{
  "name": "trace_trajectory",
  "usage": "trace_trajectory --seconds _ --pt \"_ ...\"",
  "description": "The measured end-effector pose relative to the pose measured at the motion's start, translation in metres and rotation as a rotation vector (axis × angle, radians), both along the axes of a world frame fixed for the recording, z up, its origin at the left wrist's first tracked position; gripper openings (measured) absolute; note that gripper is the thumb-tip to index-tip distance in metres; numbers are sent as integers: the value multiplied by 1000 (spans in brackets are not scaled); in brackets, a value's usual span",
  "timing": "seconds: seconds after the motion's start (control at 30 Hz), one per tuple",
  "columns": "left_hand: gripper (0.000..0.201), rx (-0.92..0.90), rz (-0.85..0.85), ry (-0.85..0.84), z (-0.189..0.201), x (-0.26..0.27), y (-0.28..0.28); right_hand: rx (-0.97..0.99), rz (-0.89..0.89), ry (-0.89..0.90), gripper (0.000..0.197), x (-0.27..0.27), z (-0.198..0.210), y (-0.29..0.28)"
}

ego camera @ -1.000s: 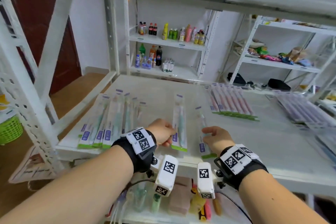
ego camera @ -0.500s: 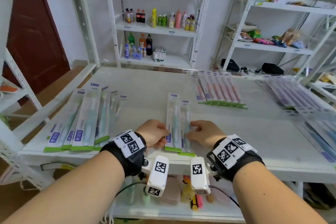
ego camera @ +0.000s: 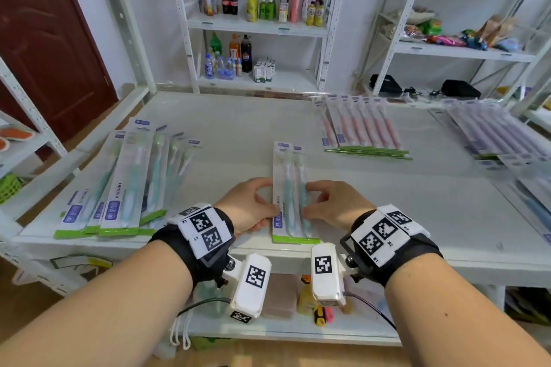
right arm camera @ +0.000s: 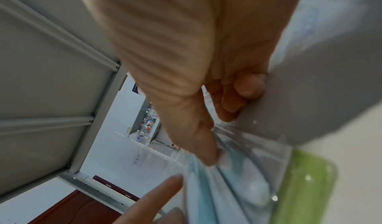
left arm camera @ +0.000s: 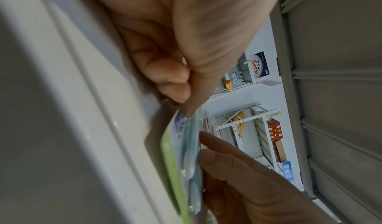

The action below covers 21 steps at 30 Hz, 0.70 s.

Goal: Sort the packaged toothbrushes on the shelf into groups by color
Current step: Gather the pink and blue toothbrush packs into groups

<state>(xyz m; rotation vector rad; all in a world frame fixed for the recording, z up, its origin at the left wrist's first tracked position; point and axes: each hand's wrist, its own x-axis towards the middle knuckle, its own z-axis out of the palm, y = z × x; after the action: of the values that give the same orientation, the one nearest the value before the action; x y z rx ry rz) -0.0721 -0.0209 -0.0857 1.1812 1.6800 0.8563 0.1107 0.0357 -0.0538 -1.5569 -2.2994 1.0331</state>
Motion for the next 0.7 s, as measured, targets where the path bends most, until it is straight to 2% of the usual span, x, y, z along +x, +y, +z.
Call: trace_trajectory --seconds 0.07,0.17,0.37,0.7 --pt "68 1 -5 17 -1 2 2 1 0 2 60 0 -1 1" --pt "68 -9 -15 56 1 4 5 -14 7 7 60 0 -1 1" --pt "84 -50 -135 286 12 10 8 -20 18 24 61 2 0 2" --pt "81 -98 -192 333 22 14 12 -27 30 31 65 2 -1 2"
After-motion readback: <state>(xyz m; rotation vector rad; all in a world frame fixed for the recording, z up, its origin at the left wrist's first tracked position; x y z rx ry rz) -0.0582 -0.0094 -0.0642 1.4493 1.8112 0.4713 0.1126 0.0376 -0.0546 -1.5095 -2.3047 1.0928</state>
